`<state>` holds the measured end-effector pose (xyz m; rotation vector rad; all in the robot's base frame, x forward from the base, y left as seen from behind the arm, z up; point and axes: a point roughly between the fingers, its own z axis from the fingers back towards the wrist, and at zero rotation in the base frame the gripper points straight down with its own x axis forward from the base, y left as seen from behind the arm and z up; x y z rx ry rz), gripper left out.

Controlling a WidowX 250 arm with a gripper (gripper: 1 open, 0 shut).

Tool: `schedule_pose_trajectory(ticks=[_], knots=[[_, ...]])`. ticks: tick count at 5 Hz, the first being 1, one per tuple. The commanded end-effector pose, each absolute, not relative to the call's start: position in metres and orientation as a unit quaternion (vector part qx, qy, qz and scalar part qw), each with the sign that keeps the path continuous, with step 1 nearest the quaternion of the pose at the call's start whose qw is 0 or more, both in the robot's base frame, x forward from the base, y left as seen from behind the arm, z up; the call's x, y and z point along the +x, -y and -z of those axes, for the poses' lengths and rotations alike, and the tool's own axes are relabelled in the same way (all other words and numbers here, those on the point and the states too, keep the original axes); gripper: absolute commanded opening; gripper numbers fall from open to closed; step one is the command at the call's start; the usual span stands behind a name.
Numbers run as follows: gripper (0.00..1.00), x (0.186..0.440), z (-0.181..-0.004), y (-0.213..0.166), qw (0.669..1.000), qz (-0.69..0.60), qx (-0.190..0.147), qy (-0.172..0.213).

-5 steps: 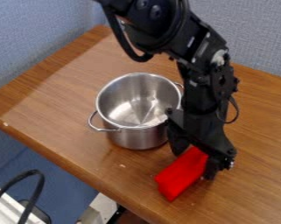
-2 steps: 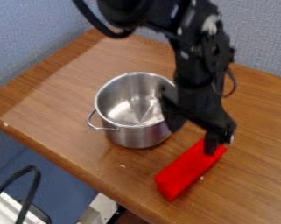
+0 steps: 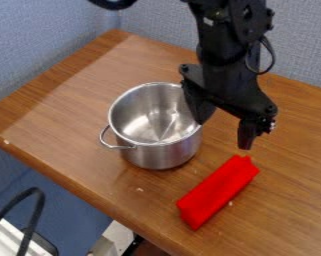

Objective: Move the red object from the metal pot to the table

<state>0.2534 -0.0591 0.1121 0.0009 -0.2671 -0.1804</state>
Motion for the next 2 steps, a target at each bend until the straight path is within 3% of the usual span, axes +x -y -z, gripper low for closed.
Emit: schedule_pose_trajectory(ticks=[1, 2], knots=[[1.0, 0.2606, -0.124, 0.0569, 0.985, 0.082, -0.006, 0.152], [1.0, 0.2598, -0.1202, 0.0563, 0.986, 0.08, -0.009, 0.145]])
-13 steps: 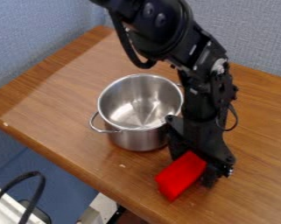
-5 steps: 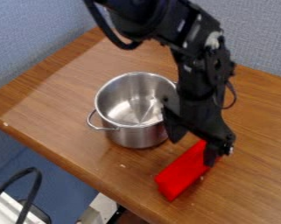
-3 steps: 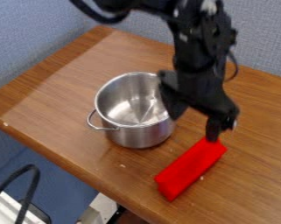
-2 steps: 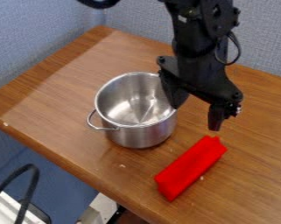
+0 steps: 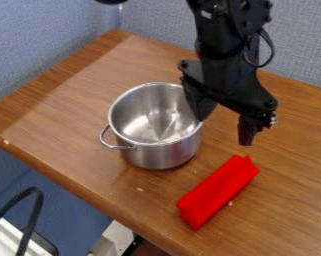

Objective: Move the red object from the metal pot to the table

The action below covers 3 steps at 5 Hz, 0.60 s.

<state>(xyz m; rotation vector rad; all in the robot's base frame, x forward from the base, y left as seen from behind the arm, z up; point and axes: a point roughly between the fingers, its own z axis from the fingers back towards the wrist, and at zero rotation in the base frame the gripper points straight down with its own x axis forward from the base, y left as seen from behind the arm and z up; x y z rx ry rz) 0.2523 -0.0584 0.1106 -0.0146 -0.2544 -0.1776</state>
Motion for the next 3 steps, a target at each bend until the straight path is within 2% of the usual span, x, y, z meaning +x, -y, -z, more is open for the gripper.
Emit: schedule_pose_trajectory(ticks=[1, 3], knots=[[1.0, 0.2591, -0.1166, 0.0555, 0.987, 0.079, -0.011, 0.138], [1.0, 0.2576, -0.1097, 0.0547, 0.99, 0.076, -0.019, 0.12]])
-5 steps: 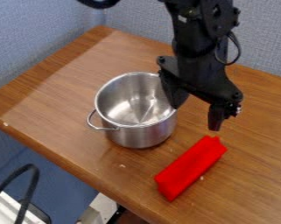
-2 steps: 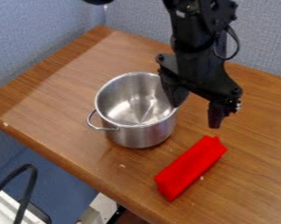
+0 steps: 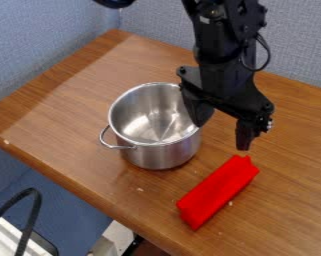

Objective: Move the red object from the metal pot to the table

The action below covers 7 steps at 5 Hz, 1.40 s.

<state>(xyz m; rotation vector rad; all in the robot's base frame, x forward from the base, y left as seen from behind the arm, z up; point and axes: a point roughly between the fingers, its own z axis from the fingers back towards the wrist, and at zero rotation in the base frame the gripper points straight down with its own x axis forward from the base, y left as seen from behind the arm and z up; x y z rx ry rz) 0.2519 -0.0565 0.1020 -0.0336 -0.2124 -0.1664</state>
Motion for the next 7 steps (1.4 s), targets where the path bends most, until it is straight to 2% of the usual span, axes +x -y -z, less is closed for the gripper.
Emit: schedule_pose_trajectory(ticks=[1, 4, 7], knots=[[1.0, 0.2568, -0.1068, 0.0552, 0.991, 0.071, -0.027, 0.108], [1.0, 0.2526, -0.1026, 0.0531, 0.994, 0.063, -0.035, 0.08], [1.0, 0.2528, -0.1094, 0.0475, 0.995, 0.054, -0.04, 0.071]])
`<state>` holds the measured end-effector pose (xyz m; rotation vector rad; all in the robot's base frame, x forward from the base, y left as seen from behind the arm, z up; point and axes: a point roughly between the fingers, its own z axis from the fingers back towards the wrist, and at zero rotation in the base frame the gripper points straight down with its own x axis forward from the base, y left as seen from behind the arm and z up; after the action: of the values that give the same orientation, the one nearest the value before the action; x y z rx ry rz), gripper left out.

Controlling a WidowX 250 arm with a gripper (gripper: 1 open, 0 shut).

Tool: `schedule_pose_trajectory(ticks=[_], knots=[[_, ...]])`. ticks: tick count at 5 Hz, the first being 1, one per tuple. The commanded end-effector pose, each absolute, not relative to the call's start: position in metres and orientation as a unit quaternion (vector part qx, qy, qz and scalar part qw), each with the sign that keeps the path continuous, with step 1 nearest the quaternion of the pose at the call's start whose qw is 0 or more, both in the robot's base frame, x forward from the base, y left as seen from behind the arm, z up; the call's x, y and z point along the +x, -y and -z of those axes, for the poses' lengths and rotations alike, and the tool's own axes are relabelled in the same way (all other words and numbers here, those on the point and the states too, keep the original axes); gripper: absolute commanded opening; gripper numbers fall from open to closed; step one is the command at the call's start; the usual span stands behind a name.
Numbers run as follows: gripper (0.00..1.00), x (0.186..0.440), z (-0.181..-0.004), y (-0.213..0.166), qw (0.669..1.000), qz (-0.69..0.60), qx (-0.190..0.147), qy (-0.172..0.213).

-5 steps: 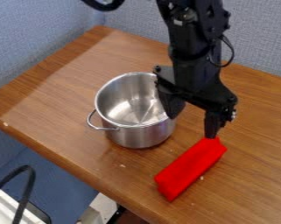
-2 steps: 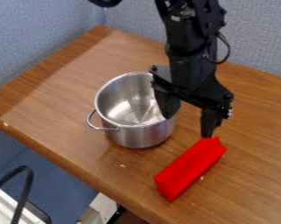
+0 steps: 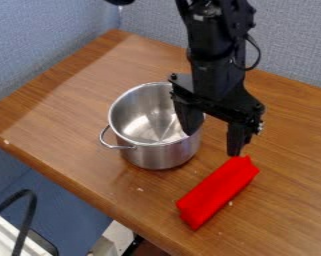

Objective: Move the red object from the metal pot to the table

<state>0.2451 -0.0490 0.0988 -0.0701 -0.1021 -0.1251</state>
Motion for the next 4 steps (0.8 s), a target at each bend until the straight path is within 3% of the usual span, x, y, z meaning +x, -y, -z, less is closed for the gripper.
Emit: schedule_pose_trajectory(ticks=[1, 4], knots=[[1.0, 0.253, -0.1136, 0.0441, 0.996, 0.049, -0.041, 0.069], [1.0, 0.252, -0.1061, 0.0418, 0.996, 0.054, -0.033, 0.055]])
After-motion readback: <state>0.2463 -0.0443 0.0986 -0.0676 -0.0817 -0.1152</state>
